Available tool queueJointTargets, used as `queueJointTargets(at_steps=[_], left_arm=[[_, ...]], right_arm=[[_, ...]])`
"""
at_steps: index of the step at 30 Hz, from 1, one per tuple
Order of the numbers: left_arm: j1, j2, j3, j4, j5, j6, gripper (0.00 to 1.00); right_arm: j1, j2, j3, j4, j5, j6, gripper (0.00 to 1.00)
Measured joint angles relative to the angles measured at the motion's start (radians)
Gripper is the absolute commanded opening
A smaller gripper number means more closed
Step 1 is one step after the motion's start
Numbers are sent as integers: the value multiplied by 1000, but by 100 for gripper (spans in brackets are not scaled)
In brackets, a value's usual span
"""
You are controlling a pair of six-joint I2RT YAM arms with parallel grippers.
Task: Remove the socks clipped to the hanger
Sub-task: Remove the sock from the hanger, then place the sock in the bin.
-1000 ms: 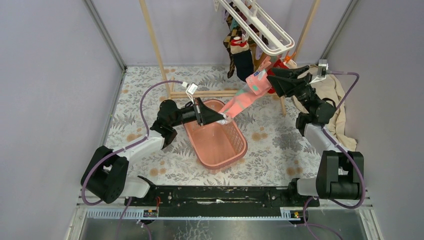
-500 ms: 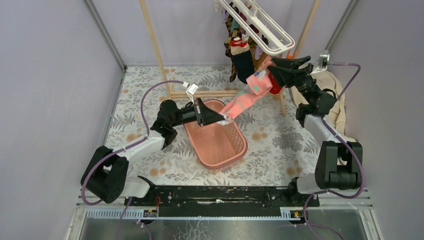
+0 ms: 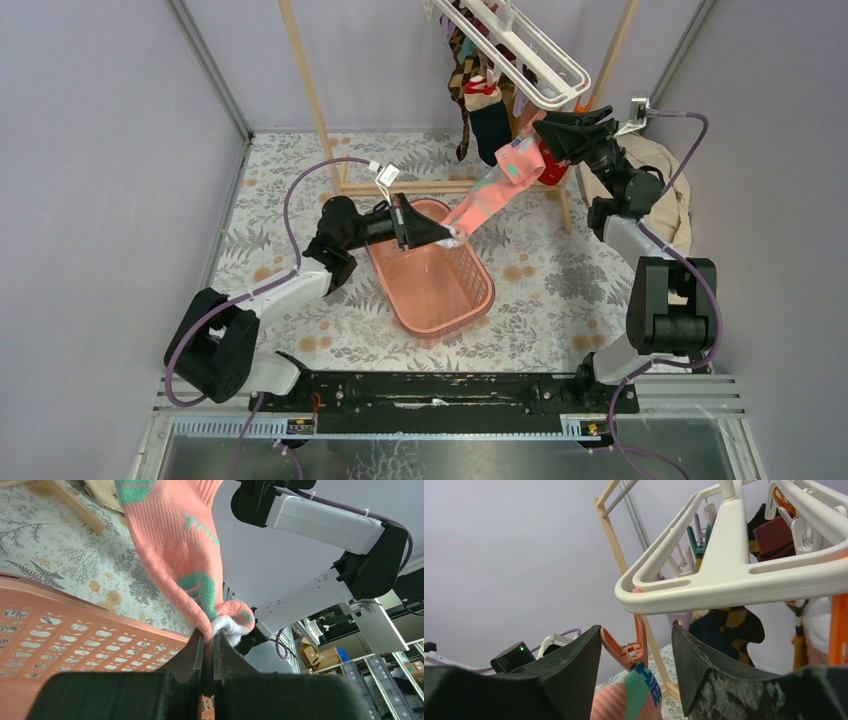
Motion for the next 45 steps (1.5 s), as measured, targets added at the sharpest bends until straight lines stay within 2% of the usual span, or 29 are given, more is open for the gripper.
queueJointTargets(at_steps=[6, 11, 12, 14, 16, 18, 19, 23, 26, 33, 38, 45], left_arm=[[0, 16, 0, -2, 0, 6, 0], [0, 18, 0, -7, 2, 8, 0], [0, 18, 0, -8, 2, 10, 0], [0, 15, 0, -18, 2, 14, 0], [0, 0, 0, -42, 0, 19, 0], [0, -32, -3, -67, -5, 26, 0], [0, -51, -5, -79, -6, 29, 0], [0, -153, -5, -124, -22, 39, 0], [0, -225, -4, -149, -33, 48, 0], [0, -297, 77, -273, -56, 98, 0], [0, -285, 163, -314, -65, 116, 0], [0, -328, 220, -417, -86, 145, 0]], right_arm=[[6, 18, 27, 3, -1, 18, 21], [8, 19, 33, 7, 0, 23, 9], [8, 19, 33, 6, 0, 23, 10], [8, 19, 33, 7, 0, 23, 21], [8, 19, 32, 6, 0, 24, 29], [8, 19, 32, 6, 0, 30, 49], [8, 19, 32, 7, -2, 33, 54], [9, 19, 16, 10, -9, 43, 72], [9, 18, -19, 9, -10, 48, 80], [10, -43, -196, -8, -12, 47, 87], [10, -149, -317, -85, -11, 10, 87], [10, -262, -383, -250, -10, -87, 88]])
